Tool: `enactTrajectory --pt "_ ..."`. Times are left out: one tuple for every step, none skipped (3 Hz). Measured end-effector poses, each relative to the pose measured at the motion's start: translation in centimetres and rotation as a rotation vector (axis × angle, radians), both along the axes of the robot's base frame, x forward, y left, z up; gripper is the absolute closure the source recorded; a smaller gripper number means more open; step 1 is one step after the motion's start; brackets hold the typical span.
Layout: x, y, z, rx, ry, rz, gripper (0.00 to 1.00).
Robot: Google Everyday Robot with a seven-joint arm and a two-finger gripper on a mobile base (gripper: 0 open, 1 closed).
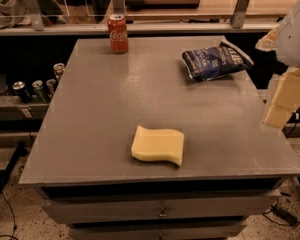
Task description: Move blue chip bag near sponge
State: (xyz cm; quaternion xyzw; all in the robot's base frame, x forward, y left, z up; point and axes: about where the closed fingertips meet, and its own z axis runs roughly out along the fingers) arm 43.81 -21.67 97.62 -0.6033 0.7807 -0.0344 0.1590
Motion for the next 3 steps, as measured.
enactTrajectory --pt "0.0 0.0 0.0 0.0 0.0 0.0 0.0" --pt "3.7 -0.9 -0.6 -0.006 -0.031 0.025 0.0" --pt "9.5 -2.3 -1.9 -0.014 -0.078 0.041 0.0"
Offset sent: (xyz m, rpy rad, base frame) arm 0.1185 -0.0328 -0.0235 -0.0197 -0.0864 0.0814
